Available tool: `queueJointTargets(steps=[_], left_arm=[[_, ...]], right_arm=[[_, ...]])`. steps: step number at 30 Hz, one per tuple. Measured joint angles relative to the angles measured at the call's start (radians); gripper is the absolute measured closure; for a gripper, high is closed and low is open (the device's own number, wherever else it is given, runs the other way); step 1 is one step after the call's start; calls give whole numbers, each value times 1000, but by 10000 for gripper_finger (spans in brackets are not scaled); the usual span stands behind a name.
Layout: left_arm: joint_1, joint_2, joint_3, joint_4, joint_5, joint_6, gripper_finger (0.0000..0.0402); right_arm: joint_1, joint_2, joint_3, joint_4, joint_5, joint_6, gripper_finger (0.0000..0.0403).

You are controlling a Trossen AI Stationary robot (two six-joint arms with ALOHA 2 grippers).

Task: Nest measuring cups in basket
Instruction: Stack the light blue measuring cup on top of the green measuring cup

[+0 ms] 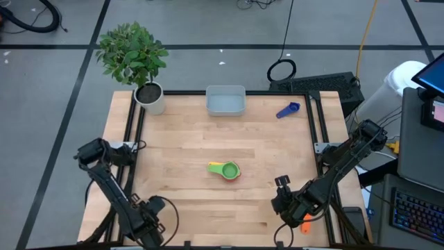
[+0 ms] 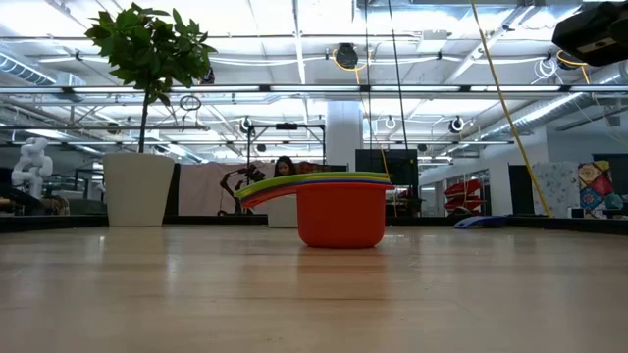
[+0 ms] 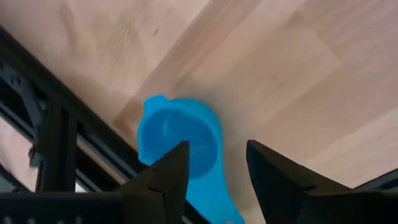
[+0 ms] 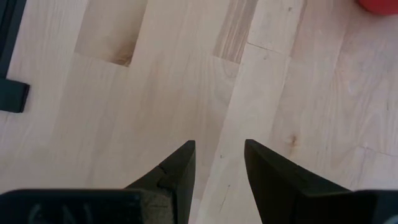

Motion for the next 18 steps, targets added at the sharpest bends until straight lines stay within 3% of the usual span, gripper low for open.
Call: queueJointTargets(steps=[7, 14, 18], left_arm=[[-46, 0, -9, 14, 7, -75, 200], [-83, 1, -107, 179, 21, -131, 195], [-90, 1, -123, 193, 20, -146, 195]], right_arm=[[0, 0, 0, 0, 0, 1, 271], [0, 0, 0, 0, 0, 19, 271], [0, 0, 0, 0, -2, 25, 271]])
